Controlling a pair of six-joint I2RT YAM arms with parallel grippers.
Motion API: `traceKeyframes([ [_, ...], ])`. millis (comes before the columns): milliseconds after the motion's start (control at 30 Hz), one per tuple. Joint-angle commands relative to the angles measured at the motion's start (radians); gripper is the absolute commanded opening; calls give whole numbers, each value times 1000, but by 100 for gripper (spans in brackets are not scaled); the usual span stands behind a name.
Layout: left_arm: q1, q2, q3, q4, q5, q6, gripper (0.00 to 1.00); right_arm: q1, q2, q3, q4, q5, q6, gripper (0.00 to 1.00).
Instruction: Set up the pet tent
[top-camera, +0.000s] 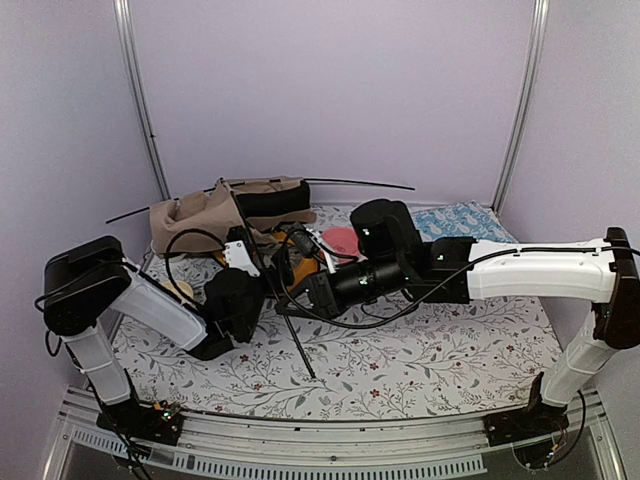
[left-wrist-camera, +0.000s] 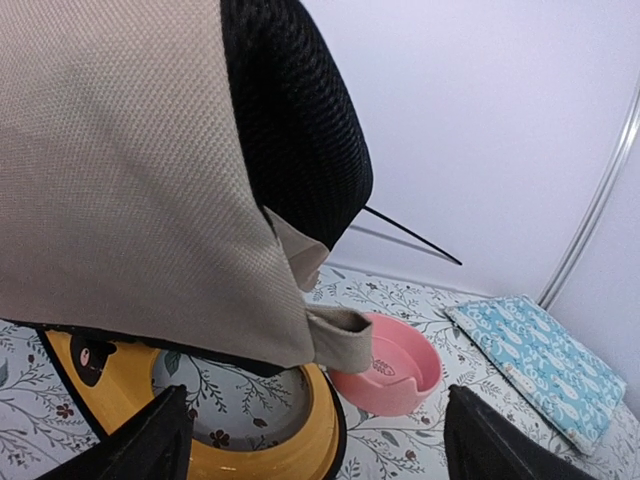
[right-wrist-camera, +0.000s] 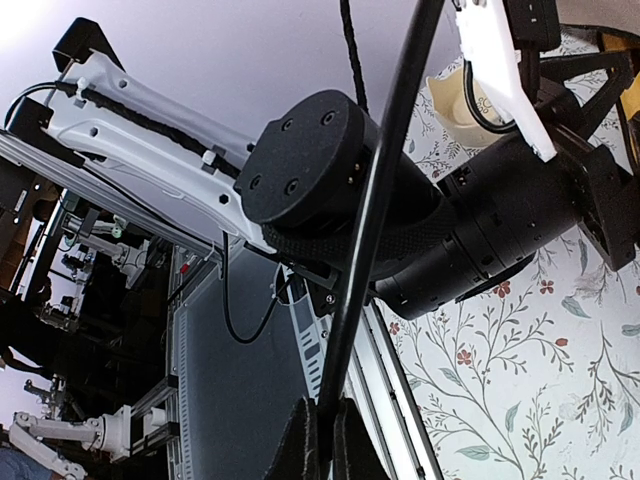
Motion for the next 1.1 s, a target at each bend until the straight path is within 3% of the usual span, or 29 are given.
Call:
traceKeyframes([
  [0,5,58,-14,231,-7,81,87,-17,15,48,73,35,-26,0],
  [133,14,120,-16,376,-12,151,85,-18,16,47,75,36,-24,0],
  [533,43,207,54,479,-7,223,76,-18,16,41,74,36,-29,0],
  [767,63,231,114,371,-61,168,80,-18,18,37,73,36,-30,0],
  [1067,100,184,151,216,-73,39,67,-18,20,36,72,32,-31,0],
])
